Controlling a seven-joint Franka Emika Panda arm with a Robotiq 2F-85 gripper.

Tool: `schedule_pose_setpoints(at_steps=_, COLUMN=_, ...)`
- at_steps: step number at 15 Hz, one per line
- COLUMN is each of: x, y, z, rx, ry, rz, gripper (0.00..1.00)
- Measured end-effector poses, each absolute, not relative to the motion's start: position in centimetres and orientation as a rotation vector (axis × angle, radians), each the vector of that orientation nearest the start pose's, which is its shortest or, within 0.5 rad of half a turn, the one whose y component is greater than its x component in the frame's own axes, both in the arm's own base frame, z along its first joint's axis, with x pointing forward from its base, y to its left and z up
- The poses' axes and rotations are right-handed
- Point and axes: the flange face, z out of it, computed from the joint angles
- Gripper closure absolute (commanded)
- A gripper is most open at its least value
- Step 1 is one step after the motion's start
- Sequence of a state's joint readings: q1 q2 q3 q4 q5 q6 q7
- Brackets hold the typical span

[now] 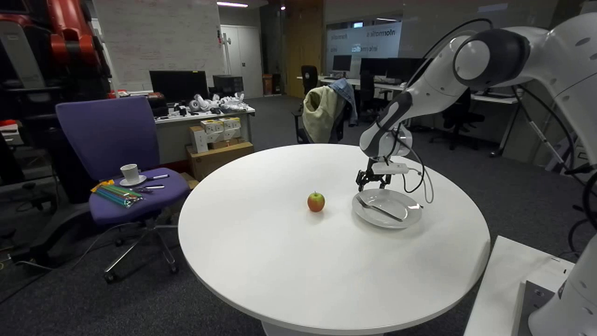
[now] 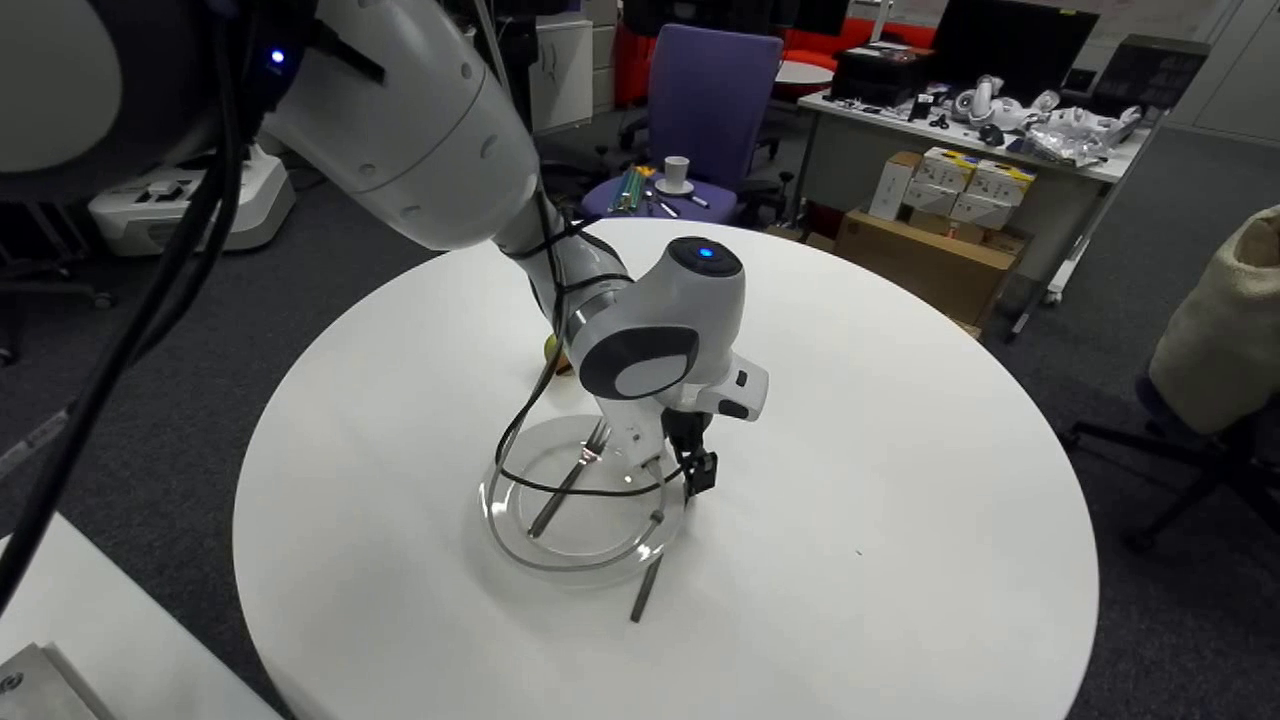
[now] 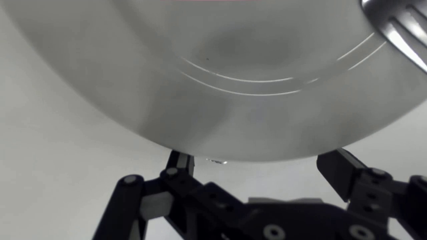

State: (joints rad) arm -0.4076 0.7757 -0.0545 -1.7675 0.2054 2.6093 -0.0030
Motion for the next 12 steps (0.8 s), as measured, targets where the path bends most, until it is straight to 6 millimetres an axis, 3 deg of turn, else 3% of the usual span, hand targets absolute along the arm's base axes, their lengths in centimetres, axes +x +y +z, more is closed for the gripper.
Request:
schedule_pose_setpoints(at_steps=7, x=58.5, y=-29.4, z=14.1, rx=-2.906, ry=0.908, rz=-0.029, gripper=0.0)
schedule_pose_setpoints(at_steps=12, x=59.0, y=-27.3, z=13.9, rx=-2.9, ry=0.858, rz=0.024, gripper=0.0)
